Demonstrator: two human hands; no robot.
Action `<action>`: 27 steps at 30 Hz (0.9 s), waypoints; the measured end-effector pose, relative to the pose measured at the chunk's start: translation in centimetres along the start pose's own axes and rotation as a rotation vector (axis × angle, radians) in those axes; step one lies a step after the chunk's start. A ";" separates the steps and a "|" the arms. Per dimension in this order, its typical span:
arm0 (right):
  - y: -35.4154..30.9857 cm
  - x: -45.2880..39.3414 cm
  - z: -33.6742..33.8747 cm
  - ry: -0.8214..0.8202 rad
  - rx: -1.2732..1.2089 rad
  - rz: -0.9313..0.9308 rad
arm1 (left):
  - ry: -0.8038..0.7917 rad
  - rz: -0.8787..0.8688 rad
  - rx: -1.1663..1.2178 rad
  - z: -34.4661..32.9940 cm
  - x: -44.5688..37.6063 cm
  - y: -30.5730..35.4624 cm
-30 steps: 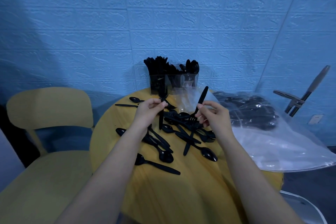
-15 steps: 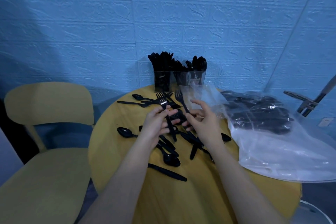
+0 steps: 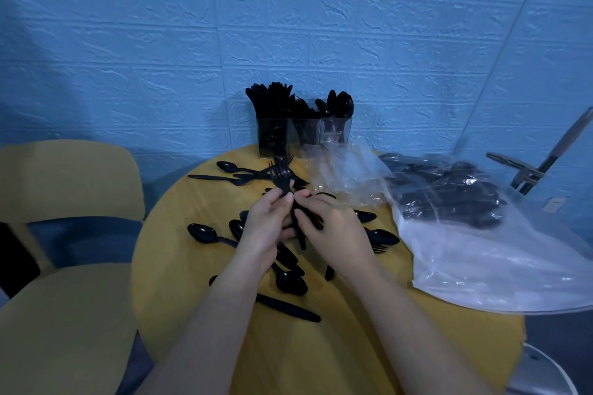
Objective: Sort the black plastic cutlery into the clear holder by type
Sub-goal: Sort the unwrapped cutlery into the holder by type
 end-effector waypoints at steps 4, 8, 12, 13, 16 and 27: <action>1.7 -0.4 1.8 -0.063 -0.098 -0.098 | 0.013 -0.006 0.052 0.1 0.1 0.2; 7.1 0.5 4.6 -0.192 0.104 -0.347 | 0.028 -0.015 0.123 0.3 0.3 0.2; 10.1 2.1 5.1 -0.417 0.411 -0.523 | 0.064 0.012 0.147 0.7 0.2 -0.1; 10.1 2.3 5.2 -0.446 0.455 -0.547 | 0.075 0.018 0.150 0.9 0.2 -0.1; 9.5 2.4 5.0 -0.516 0.495 -0.556 | 0.086 0.037 0.152 1.1 0.1 -0.2; 7.2 2.2 4.2 -0.515 0.511 -0.452 | 0.083 0.017 0.163 1.5 0.1 0.4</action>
Point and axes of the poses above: each hand's wrist, its own x-axis away from the middle knuckle, its own z-axis out of the back of the hand, y = z × x, the point moved 6 cm from there along -x, towards the middle knuckle, and after that the axes turned 12 degrees about x, right-handed, at the moved point
